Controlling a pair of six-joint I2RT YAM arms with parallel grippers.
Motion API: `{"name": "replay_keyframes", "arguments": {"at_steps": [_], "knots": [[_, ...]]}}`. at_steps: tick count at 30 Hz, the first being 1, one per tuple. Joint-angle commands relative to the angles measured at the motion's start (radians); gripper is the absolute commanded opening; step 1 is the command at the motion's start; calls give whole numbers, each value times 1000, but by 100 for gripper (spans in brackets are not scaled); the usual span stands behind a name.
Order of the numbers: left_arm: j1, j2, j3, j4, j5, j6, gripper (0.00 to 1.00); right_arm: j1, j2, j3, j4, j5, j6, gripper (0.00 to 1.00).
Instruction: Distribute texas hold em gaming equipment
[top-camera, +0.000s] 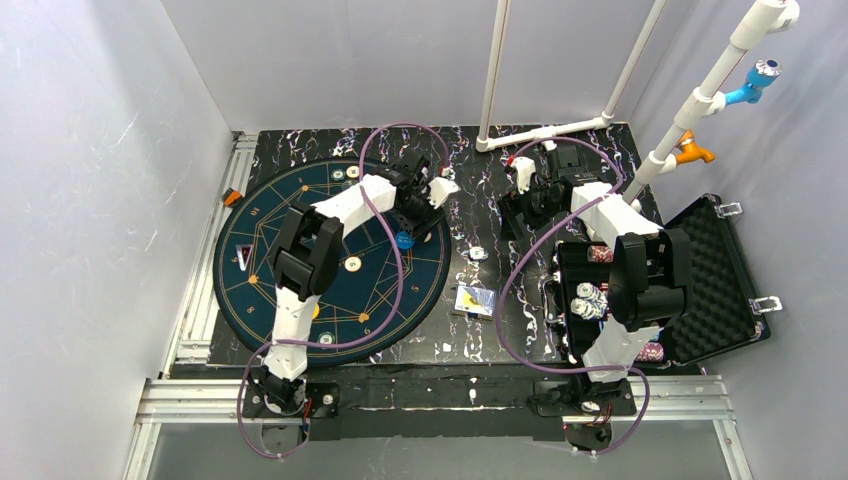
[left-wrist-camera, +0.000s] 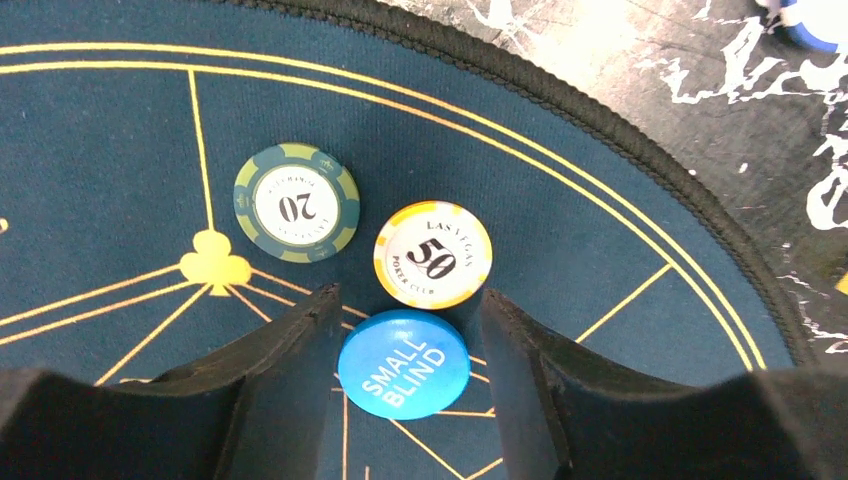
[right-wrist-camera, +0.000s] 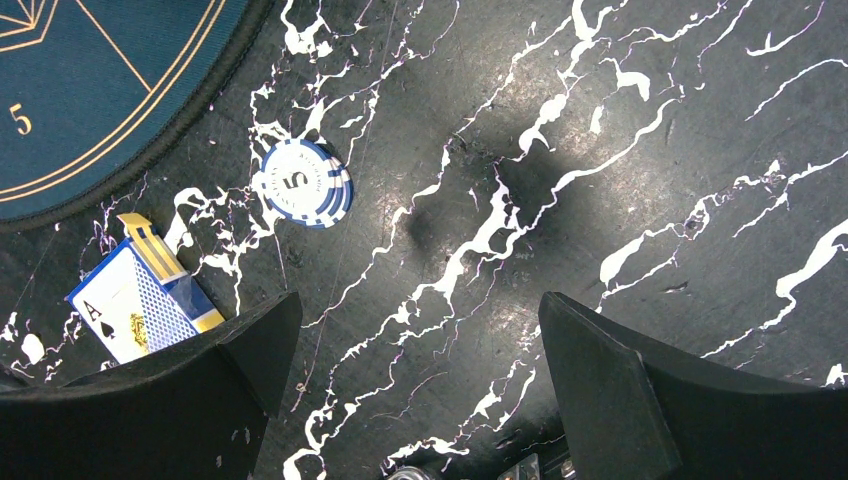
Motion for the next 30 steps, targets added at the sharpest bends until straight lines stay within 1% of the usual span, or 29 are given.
{"name": "replay_keyframes", "arguments": {"at_steps": [1,4,9,11,14,19,23,30], "knots": [[18,-142,-5,-47,40,-27,57,-5,-43,-8,-9,-14,-9,98],[68,-229,-46,-78,79,-45,67,-5,-45,-8,-10,-15,-9,98],[173,-380,-201,-121,104,-6,75,-5,-44,-9,-9,-20,-11,98],[227,-419,-271,-145,114,11,77,-6,-43,-9,-10,-23,-11,98],[276,-465,-368,-154,96,59,79,-6,-41,-9,-9,-27,-11,98],[288,-526,-516,-91,38,104,82,-5,-38,-11,-7,-22,-12,98],[288,-524,-568,-31,7,114,83,-7,-32,-12,-7,-25,-13,98],[286,-466,-588,24,-4,121,76,-5,-36,-14,-6,-17,-14,98]]}}
